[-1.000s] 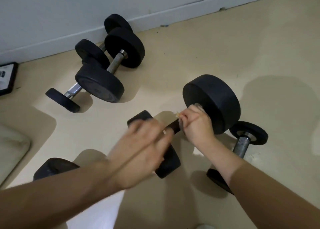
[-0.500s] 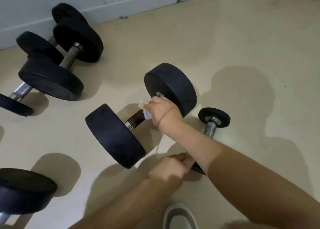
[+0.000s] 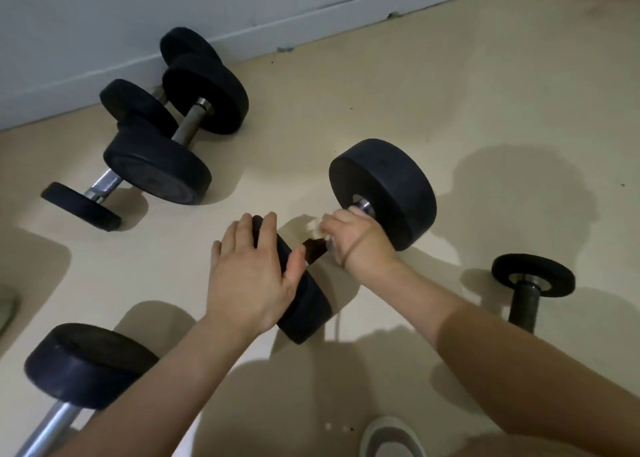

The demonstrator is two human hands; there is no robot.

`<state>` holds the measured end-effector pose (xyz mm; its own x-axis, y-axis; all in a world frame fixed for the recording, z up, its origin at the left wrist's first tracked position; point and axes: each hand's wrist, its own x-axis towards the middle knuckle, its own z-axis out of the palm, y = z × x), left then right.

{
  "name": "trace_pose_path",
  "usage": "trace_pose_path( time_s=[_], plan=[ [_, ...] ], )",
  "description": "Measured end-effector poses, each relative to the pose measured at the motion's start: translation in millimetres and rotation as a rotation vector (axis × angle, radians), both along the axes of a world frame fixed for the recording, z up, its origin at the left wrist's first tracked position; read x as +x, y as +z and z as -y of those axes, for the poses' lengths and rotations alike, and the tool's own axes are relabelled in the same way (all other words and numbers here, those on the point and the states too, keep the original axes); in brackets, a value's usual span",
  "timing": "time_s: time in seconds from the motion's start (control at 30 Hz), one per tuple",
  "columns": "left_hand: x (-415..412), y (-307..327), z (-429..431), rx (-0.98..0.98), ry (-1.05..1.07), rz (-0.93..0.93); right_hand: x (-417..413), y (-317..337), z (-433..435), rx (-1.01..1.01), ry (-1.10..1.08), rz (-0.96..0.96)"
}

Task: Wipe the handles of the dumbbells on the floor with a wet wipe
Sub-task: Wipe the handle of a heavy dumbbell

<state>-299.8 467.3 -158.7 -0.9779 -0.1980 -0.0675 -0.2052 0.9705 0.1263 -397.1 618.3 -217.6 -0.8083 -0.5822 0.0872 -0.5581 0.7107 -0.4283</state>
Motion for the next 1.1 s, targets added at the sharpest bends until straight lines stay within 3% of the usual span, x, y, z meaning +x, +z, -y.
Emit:
trace_pose_path(
  time_s=[0.1, 0.23, 0.3, 0.4, 0.47, 0.6, 0.73, 0.9, 0.97, 1.03, 1.1],
  plan=[
    [7.2, 4.7, -4.6, -0.052, -0.06, 0.008, -3.3, 0.2, -9.7, -0.025, -0.126, -0.107],
    [15.6, 7.5, -7.6, -0.063, -0.162, -0.016, 39.2, -3.1, 2.7, -0.098, 0.156, -0.019],
    [16.0, 8.7, -4.3, -0.027, -0.196, -0.02, 27.7, -1.6, -7.3, -0.016, 0.219, -0.125],
    [5.7, 17.8, 10.2, 0.164, -0.211, 0.067, 0.6, -1.5, -27.7, 0.012, -0.043, -0.225],
    [-4.9, 22.5, 21.2, 0.38, -0.172, 0.189, 19.8, -4.5, -22.7, -0.06, -0.207, -0.131],
    [-13.7, 19.8, 32.4, 0.562, -0.153, 0.363, 55.2, 1.2, -15.2, -0.022, 0.017, -0.058],
    [-24.7, 14.8, 37.5, 0.597, -0.243, 0.529, 22.1, 0.6, -33.8, 0.037, -0.227, -0.092],
    [-16.4, 7.7, 29.6, 0.548, -0.264, 0.462, 56.1, 21.0, -19.1, 0.144, 0.091, 0.048],
    [-13.8, 8.1, 24.5, 0.547, -0.277, 0.411, 47.9, 24.8, -31.6, 0.194, 0.187, 0.001],
    [-8.7, 7.6, 22.9, 0.506, -0.277, 0.427, 34.9, 23.0, -42.5, 0.193, 0.16, -0.089],
    [-2.1, 3.5, 18.3, 0.556, -0.234, 0.317, 31.1, 14.1, -47.9, 0.122, -0.045, -0.144]
  ],
)
